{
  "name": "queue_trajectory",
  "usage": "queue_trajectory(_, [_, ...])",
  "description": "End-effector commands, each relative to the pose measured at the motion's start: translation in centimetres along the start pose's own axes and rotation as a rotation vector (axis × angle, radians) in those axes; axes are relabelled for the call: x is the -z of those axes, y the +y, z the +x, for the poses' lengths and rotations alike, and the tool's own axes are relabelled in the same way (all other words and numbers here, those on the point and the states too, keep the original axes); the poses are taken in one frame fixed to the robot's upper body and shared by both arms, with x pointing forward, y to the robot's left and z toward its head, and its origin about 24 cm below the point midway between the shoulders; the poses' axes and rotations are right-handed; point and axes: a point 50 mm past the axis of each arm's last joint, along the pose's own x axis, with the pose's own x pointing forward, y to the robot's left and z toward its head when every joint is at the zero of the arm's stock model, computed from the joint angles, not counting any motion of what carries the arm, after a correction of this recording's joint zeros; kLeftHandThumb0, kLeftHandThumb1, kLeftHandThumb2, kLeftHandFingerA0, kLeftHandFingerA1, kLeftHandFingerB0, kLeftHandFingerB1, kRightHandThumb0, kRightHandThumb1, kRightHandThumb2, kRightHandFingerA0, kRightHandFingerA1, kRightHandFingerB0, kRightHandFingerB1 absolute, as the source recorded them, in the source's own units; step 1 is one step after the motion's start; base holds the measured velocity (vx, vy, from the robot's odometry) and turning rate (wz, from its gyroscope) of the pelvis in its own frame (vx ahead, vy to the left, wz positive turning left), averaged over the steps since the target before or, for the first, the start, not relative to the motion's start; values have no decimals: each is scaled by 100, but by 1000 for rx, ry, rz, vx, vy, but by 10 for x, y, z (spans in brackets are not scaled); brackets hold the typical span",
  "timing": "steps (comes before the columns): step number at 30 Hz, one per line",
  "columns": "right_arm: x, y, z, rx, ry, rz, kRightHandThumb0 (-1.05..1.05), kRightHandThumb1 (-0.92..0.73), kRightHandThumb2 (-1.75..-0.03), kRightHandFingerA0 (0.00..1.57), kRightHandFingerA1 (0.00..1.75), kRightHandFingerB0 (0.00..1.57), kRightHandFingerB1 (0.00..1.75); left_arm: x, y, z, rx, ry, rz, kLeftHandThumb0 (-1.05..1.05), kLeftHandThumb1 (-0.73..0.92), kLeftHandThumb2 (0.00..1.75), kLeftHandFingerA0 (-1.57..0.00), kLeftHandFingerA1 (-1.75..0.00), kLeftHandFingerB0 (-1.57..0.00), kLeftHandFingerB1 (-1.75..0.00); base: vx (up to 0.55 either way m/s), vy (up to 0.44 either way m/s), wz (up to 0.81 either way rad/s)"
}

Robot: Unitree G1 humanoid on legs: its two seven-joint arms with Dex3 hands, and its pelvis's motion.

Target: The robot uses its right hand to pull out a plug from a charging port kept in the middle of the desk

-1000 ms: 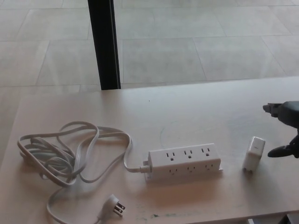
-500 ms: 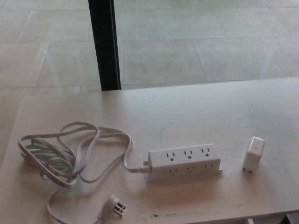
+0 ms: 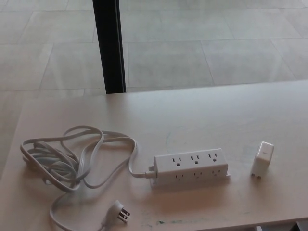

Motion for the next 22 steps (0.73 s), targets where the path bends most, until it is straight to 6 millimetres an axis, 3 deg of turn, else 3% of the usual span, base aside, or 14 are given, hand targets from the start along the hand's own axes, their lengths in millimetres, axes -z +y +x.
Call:
queue_trajectory(1, [203,32,-111,603,596,792,-104,-62,-107,102,107,9,73,4,8,-3,-27,14,3,-76,83,66,-72,-50,-56,-43,0,0,0])
queue_trajectory(3, [208,48,-112,603,640,827,-101,-60,-104,105,109,11,73,4,7,-4,-20,9,16,-76,84,66,-71,-49,-55,-43,0,0,0])
queue_trajectory(4, [209,62,-112,611,666,886,-92,-78,-61,99,117,2,91,4,8,-4,-26,10,29,-75,85,66,-72,-50,-56,-43,0,0,0])
queue_trajectory(6, [209,79,-111,599,718,921,-90,-79,-62,104,125,1,83,5,9,-4,-36,20,27,-76,84,65,-74,-51,-56,-42,0,0,0])
queue_trajectory(7, [210,85,-110,585,748,927,-94,-57,-102,108,120,7,70,5,10,-4,-39,27,27,-76,84,66,-72,-52,-55,-43,0,0,0])
queue_trajectory(9, [210,95,-111,571,786,947,-90,-61,-97,105,115,3,67,6,12,-4,-39,38,32,-77,85,66,-71,-51,-54,-43,0,0,0])
queue_trajectory(10, [211,98,-111,568,806,964,-86,-80,-67,103,115,0,77,7,13,-4,-39,47,29,-78,85,65,-70,-51,-53,-43,0,0,0])
queue_trajectory(11, [211,99,-111,573,815,983,-86,-80,-67,103,115,0,77,7,14,-4,-39,52,28,-78,85,65,-70,-51,-53,-43,0,0,0])
queue_trajectory(12, [208,102,-104,547,849,944,-89,-57,-101,97,104,3,67,7,15,-4,-50,66,33,-78,86,66,-69,-50,-53,-43,0,0,0])
queue_trajectory(14, [208,103,-103,535,856,955,-77,-59,-113,98,109,0,62,7,16,-4,-48,72,45,-78,87,66,-69,-50,-52,-43,0,0,0])
queue_trajectory(16, [205,110,-101,446,837,909,-86,-74,-67,92,108,7,84,8,17,-4,-41,87,50,-78,87,67,-65,-50,-49,-43,0,0,0])
queue_trajectory(17, [204,112,-99,410,832,902,-77,-53,-112,93,104,0,64,9,17,-4,-44,96,50,-77,87,67,-64,-50,-49,-43,0,0,0])
queue_trajectory(18, [203,118,-98,362,820,859,-85,-71,-66,93,92,7,83,9,19,-5,-57,99,68,-76,87,66,-66,-51,-49,-43,0,0,0])
queue_trajectory(22, [201,132,-95,254,836,788,-90,-67,-62,92,90,12,86,12,23,-5,-68,139,55,-75,86,66,-62,-50,-41,-41,0,0,0])
